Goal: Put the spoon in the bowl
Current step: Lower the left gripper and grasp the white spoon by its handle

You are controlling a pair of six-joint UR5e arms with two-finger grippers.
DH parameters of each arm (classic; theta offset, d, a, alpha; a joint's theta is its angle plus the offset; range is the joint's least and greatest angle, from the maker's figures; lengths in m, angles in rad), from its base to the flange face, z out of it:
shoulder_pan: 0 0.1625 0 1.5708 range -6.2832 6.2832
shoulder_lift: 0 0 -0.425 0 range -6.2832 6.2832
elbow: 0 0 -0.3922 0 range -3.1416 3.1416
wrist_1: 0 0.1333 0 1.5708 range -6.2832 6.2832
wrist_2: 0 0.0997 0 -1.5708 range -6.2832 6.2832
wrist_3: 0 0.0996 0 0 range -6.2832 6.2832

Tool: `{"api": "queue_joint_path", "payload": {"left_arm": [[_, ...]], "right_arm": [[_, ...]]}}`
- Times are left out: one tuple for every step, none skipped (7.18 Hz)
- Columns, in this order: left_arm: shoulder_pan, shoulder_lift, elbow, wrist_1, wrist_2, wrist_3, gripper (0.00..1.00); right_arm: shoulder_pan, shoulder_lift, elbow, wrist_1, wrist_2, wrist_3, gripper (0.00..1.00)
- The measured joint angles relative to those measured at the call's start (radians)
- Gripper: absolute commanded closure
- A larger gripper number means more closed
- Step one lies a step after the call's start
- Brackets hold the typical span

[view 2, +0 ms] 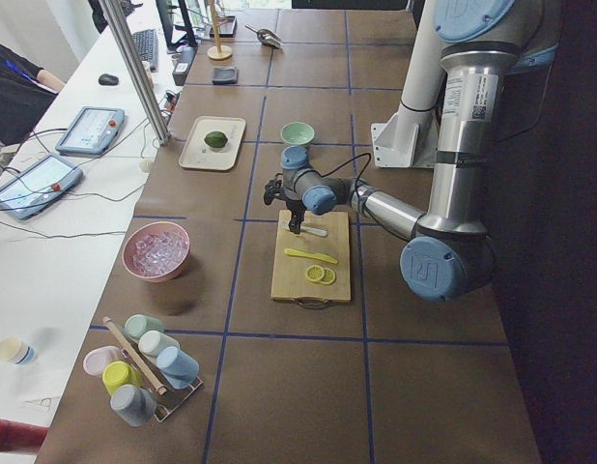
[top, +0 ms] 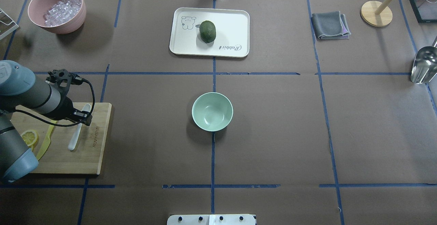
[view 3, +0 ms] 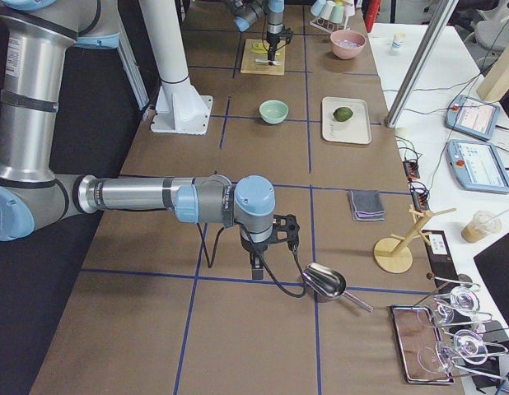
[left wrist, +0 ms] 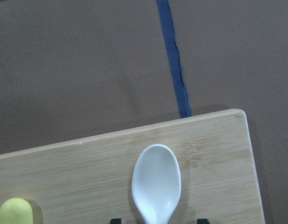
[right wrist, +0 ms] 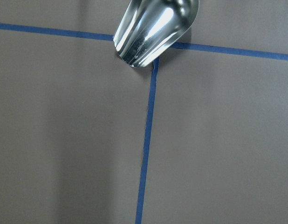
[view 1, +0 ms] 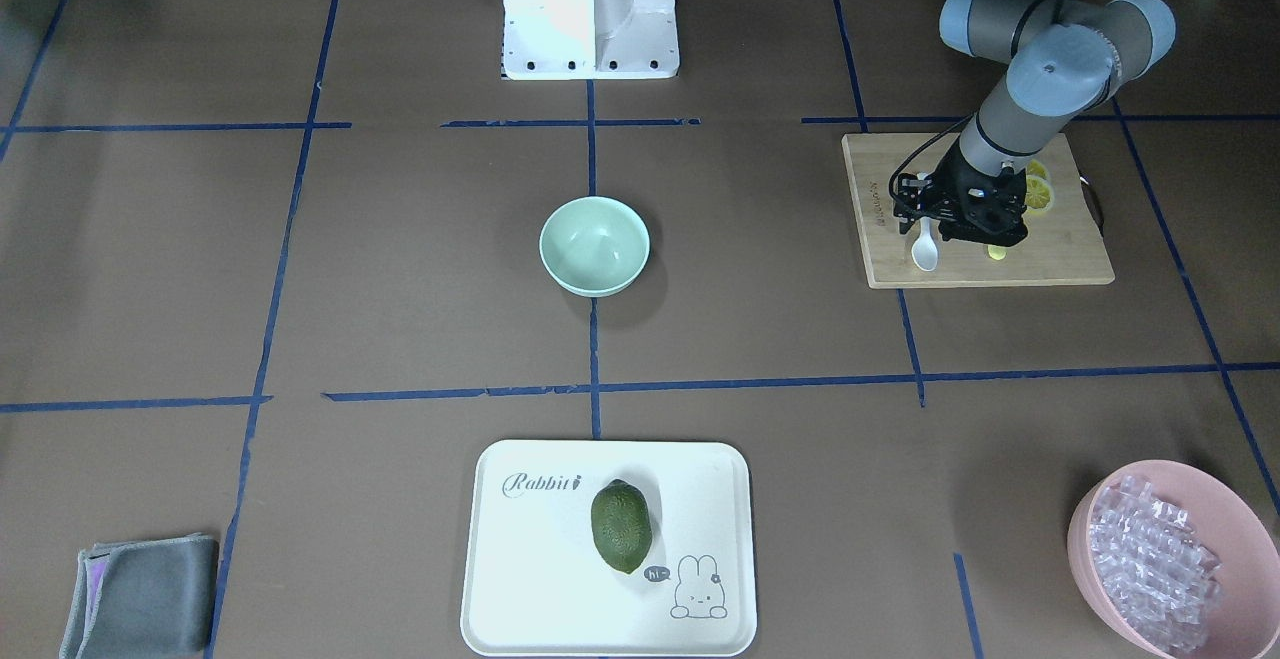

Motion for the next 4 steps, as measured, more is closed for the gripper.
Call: {"api": "queue_joint_path", "payload": {"left_arm": [[0.000, 0.002, 0.000, 0.001, 0.000, 0.000, 0.49], [0.001, 0.005, -0.001, 0.001, -0.001, 0.000, 0.52], [0.001, 0.008, -0.001, 0.001, -0.001, 0.000, 0.57], [0.001, 0.010, -0.001, 0.001, -0.001, 0.000, 0.68]], "right_arm": [[0.000, 0.000, 0.000, 0.000, 0.000, 0.000, 0.00], [0.000, 0.000, 0.000, 0.000, 0.000, 0.000, 0.00], [0.000, 0.000, 0.000, 0.000, 0.000, 0.000, 0.00], [0.000, 0.000, 0.000, 0.000, 0.000, 0.000, 0.00]]}}
